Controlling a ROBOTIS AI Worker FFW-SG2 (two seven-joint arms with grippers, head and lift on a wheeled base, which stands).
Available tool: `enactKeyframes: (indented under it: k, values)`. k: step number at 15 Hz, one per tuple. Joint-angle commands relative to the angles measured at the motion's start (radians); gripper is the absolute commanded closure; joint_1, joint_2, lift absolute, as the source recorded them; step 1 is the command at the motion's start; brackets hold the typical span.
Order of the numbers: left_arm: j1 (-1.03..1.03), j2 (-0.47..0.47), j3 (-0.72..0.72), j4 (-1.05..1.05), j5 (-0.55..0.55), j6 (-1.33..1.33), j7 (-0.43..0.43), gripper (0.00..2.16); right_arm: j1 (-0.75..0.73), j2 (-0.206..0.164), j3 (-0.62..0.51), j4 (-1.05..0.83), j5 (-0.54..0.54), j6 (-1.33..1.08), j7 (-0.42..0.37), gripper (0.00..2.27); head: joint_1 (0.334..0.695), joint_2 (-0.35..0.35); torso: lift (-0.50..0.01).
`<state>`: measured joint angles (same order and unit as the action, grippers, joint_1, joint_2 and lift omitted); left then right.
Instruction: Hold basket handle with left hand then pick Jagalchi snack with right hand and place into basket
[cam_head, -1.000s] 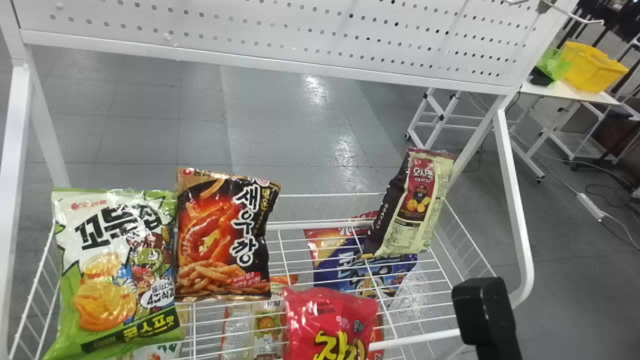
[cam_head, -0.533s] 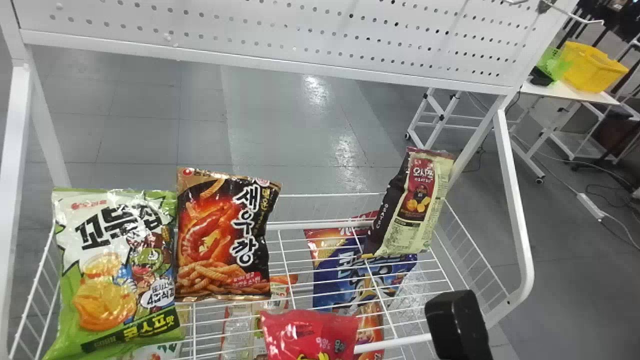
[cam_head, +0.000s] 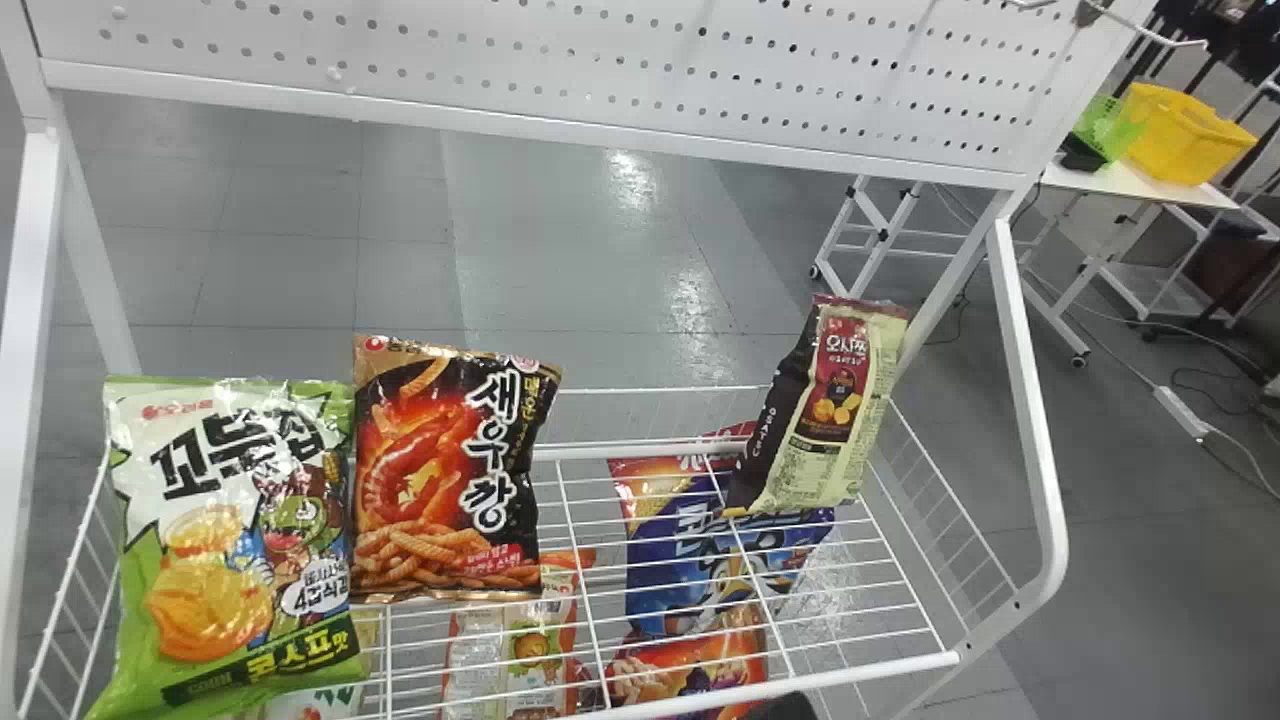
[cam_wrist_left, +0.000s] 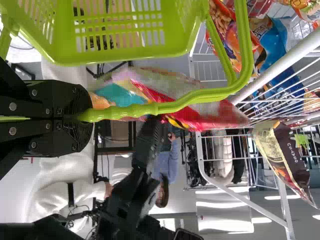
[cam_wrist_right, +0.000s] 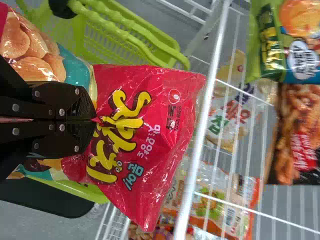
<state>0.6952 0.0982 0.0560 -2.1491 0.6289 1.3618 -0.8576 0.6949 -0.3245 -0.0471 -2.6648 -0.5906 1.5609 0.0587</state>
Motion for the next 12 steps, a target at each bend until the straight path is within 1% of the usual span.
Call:
enactKeyframes:
  k: [1, 4, 8, 10, 12]
  values:
    - [0.0, 0.0, 0.001, 0.0, 0.0, 0.0, 0.0, 1.43, 0.0, -0.022, 0.067, 0.043, 0.035, 0.011, -0.011, 2.12, 0.695, -0.35, -0.01]
    - [0.0, 0.0, 0.001, 0.0, 0.0, 0.0, 0.002, 1.44, -0.012, -0.036, 0.148, 0.126, 0.061, 0.011, -0.011, 2.12, 0.695, -0.35, -0.01]
    - [0.0, 0.0, 0.002, 0.003, -0.002, 0.0, -0.001, 1.43, -0.069, -0.033, 0.251, 0.243, 0.08, -0.006, -0.011, 2.12, 0.695, -0.35, -0.01]
    - [0.0, 0.0, 0.005, 0.005, 0.0, 0.0, -0.006, 1.44, -0.095, -0.028, 0.302, 0.304, 0.097, -0.132, -0.005, 2.12, 0.695, -0.35, -0.01]
    - [-0.002, 0.002, 0.005, 0.005, -0.002, 0.0, -0.008, 1.43, -0.12, -0.015, 0.355, 0.364, 0.144, -0.27, -0.003, 2.12, 0.695, -0.35, -0.01]
